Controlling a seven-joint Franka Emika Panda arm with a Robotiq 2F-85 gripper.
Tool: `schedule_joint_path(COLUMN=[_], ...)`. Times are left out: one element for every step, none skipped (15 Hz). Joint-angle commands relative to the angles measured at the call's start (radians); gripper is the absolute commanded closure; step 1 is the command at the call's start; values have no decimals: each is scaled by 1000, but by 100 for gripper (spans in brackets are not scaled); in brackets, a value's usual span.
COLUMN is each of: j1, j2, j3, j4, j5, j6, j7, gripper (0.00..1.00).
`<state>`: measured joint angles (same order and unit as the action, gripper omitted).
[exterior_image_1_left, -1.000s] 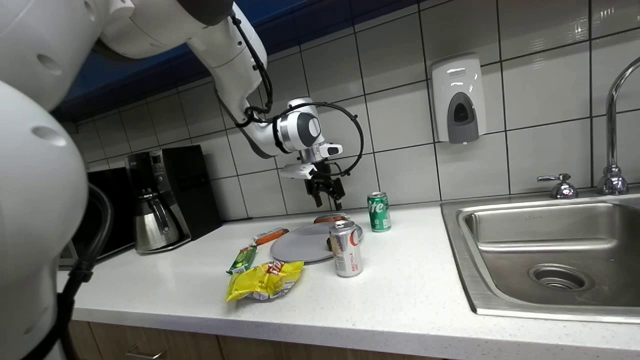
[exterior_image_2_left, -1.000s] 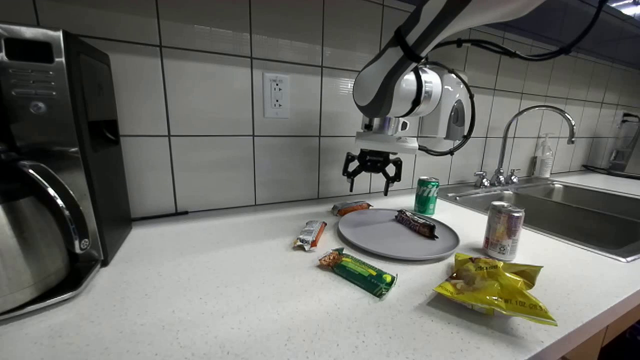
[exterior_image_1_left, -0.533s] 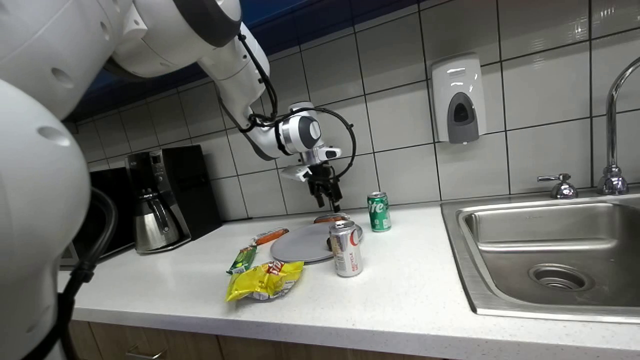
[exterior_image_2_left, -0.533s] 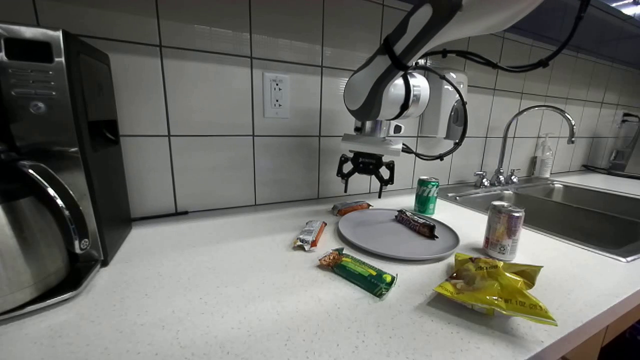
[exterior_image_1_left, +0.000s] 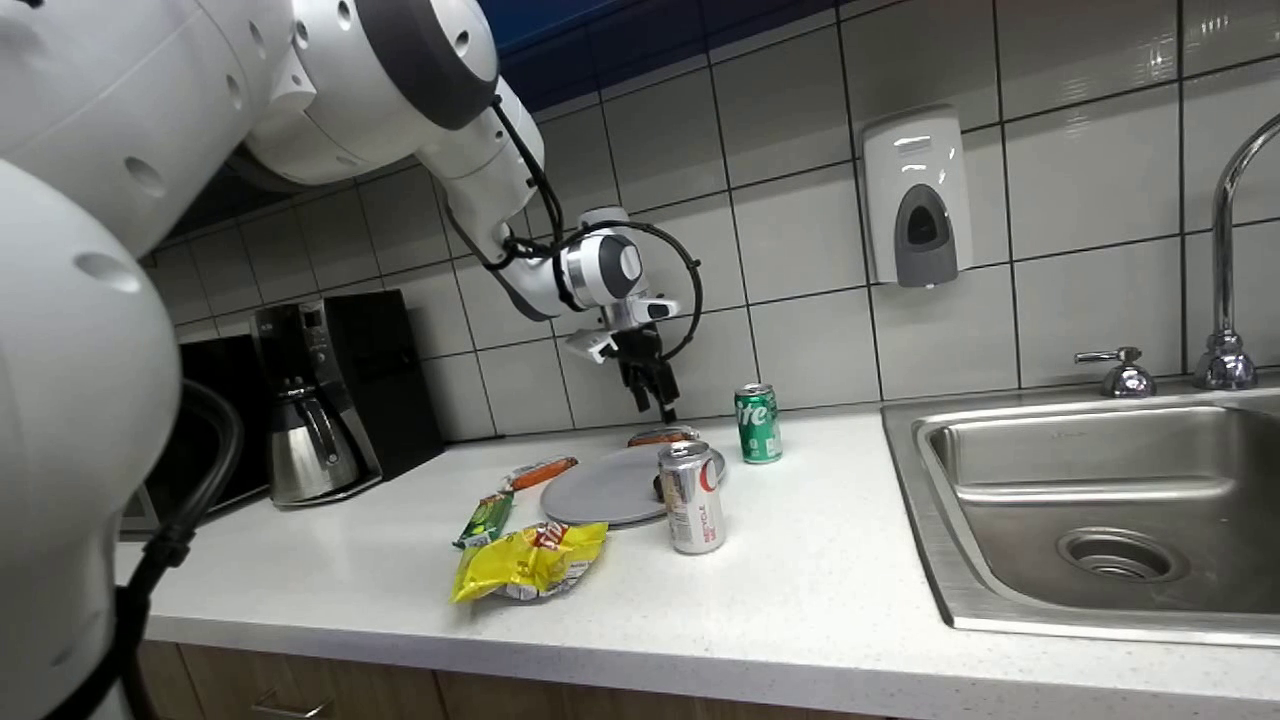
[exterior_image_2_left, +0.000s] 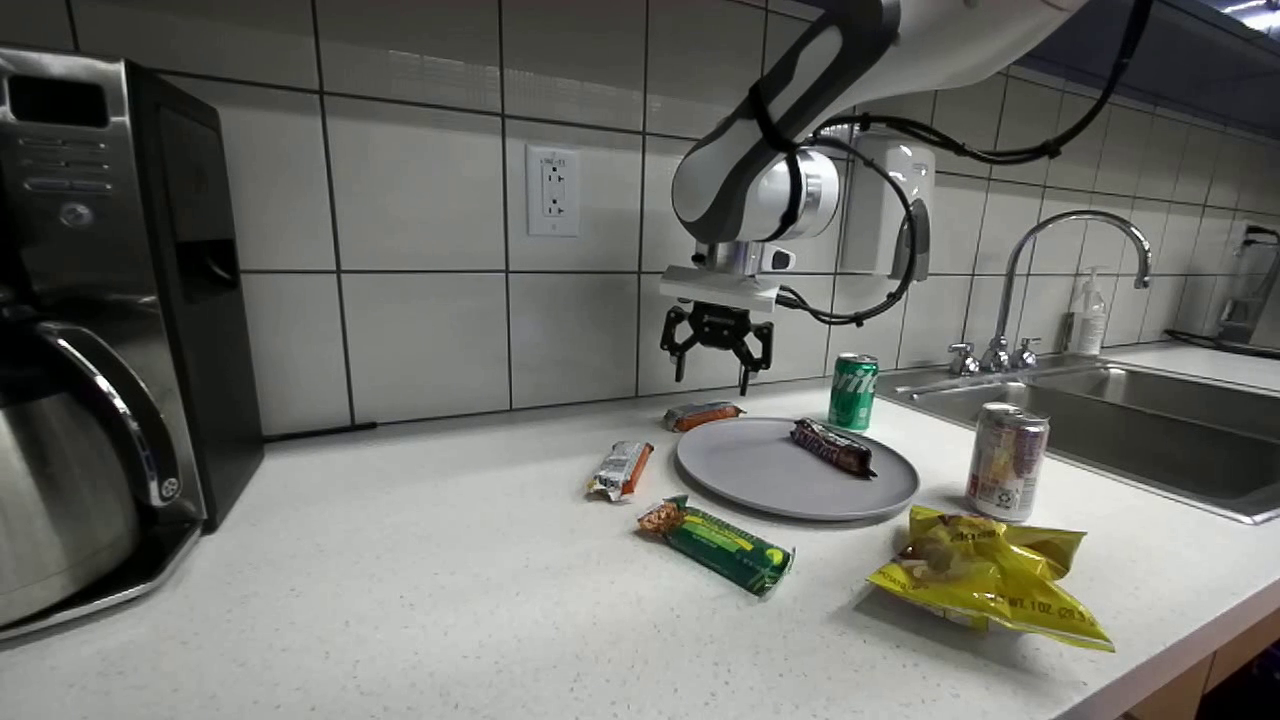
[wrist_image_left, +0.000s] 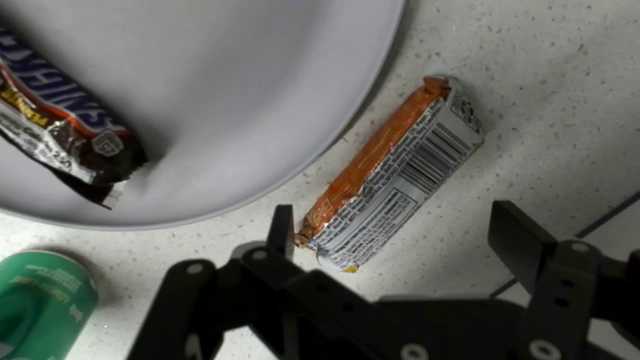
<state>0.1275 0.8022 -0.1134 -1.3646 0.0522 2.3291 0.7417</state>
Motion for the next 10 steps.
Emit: schedule_joint_path(j1=[-1, -1, -1, -1, -1, -1, -1, -1, 1, 9], j2=[1, 2, 2, 2, 2, 2, 2, 2, 4, 9], j3=[3, 3, 3, 3, 3, 3, 3, 3, 1, -8], j4=[6, 8, 9, 9, 10, 10, 10, 10, 15, 21], j5=[-1, -1, -1, -1, -1, -1, -1, -1, 2, -3], j6=[-3, -3, -3, -3, -3, -3, -3, -3, -2, 0], j7=[0, 0, 0, 0, 0, 0, 0, 0, 14, 33], gripper=[0, 0, 0, 0, 0, 0, 0, 0, 0, 0])
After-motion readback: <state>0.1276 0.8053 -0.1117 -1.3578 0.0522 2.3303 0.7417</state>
